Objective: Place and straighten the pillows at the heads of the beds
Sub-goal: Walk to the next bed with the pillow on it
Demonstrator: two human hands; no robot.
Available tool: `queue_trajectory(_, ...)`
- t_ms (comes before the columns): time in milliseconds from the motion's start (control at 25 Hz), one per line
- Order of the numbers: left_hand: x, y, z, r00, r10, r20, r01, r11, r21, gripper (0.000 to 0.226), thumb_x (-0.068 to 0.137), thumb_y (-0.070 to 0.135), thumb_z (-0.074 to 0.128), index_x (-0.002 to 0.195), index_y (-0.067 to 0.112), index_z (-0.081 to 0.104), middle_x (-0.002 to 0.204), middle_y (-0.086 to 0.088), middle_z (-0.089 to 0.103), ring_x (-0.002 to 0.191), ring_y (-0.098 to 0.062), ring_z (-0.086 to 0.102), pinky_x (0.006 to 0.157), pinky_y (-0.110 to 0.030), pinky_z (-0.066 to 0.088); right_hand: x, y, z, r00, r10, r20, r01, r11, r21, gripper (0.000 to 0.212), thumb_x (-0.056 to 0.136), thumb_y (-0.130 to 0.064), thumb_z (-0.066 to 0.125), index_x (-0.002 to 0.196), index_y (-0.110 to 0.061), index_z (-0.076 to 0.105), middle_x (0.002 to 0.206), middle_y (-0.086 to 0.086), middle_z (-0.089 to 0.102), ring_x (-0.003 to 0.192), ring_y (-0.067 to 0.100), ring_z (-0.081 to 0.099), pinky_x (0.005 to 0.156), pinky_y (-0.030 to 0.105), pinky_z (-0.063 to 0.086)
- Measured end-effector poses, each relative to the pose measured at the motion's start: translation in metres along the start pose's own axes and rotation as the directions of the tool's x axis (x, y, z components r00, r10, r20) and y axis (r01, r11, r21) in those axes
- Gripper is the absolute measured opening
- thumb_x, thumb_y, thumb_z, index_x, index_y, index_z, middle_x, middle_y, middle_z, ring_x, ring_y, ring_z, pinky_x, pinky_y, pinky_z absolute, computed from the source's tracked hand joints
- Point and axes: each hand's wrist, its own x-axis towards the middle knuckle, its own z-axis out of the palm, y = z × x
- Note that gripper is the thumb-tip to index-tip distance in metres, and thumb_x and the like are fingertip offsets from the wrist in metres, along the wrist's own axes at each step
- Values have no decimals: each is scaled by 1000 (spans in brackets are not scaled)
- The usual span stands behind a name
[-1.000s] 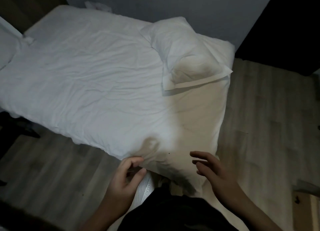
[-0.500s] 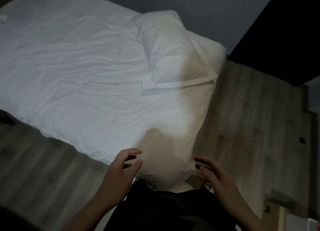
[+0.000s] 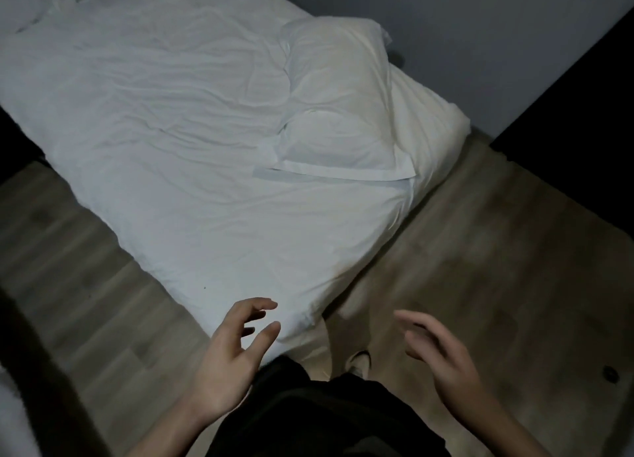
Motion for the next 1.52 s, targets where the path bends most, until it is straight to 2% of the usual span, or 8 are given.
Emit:
queue_trajectory(120, -7, 14, 16, 994, -36, -103, 32, 999, -40, 25, 100, 26, 64, 123, 34, 65, 135, 19, 62, 126, 1, 57, 104, -30, 46, 33, -19, -23, 992, -53, 112, 53, 999, 5, 29, 102, -21, 63, 117, -42, 75, 124, -11, 76, 125, 6, 67, 107, 38, 52)
queue_trajectory(360, 14, 43, 39, 962, -79, -263, 54, 993, -102, 25, 100, 28, 63, 124, 36, 64, 135, 21, 63, 127, 1, 57, 100, -27, 45, 99, -70, -44, 942, -108, 317, 144, 985, -94, 36, 93, -51, 65, 128, -41, 71, 120, -9, 76, 121, 3, 68, 110, 46, 53)
queue_trajectory(640, 155, 116, 72, 989, -40, -142, 22, 992, -120, 20, 100, 29, 64, 118, 37, 65, 130, 21, 63, 123, 3, 58, 102, -27, 48, 170, -117, -110, 989, -89, 118, 99, 992, -83, 28, 92, -31, 66, 117, -29, 78, 117, -6, 79, 120, 9, 70, 112, 56, 50)
queue_trajectory(800, 223, 158, 86, 991, -8, -132, -7, 993, -114, 20, 100, 32, 63, 119, 36, 64, 131, 19, 61, 123, 2, 57, 100, -23, 46, 223, -143, -138, 990, -48, 131, 63, 992, -110, 28, 99, -12, 65, 117, -29, 78, 113, -3, 80, 119, 10, 70, 113, 56, 49)
queue_trajectory(1000, 269, 188, 125, 978, -96, -186, 63, 983, -173, 19, 100, 33, 63, 118, 39, 64, 132, 21, 60, 125, 3, 56, 100, -24, 45, 302, -177, -175, 965, -44, 258, 81, 987, -135, 28, 93, -35, 68, 119, -34, 77, 117, -5, 79, 121, 6, 69, 114, 54, 49)
queue_trajectory(1120, 296, 213, 163, 930, -178, -321, 106, 967, -230, 19, 100, 31, 63, 118, 37, 65, 130, 21, 61, 122, 4, 57, 98, -23, 46, 362, -198, -216, 917, -31, 397, 115, 975, -190, 33, 89, -45, 69, 121, -36, 76, 118, -7, 78, 119, 5, 70, 113, 53, 50)
queue_trajectory(1280, 314, 256, 231, 823, -318, -470, 158, 924, -348, 18, 100, 31, 63, 117, 37, 66, 128, 21, 63, 118, 6, 58, 93, -22, 47, 440, -234, -277, 809, 7, 588, 216, 927, -307, 24, 100, -39, 66, 122, -40, 73, 112, 0, 78, 112, 9, 72, 109, 51, 53)
queue_trajectory(1520, 309, 293, 317, 671, -489, -558, 195, 842, -503, 20, 100, 33, 64, 118, 39, 66, 127, 13, 64, 119, 6, 57, 91, -22, 46, 506, -286, -310, 689, 118, 715, 289, 860, -420, 42, 83, -60, 61, 122, -49, 71, 113, -13, 77, 112, 1, 71, 107, 40, 54)
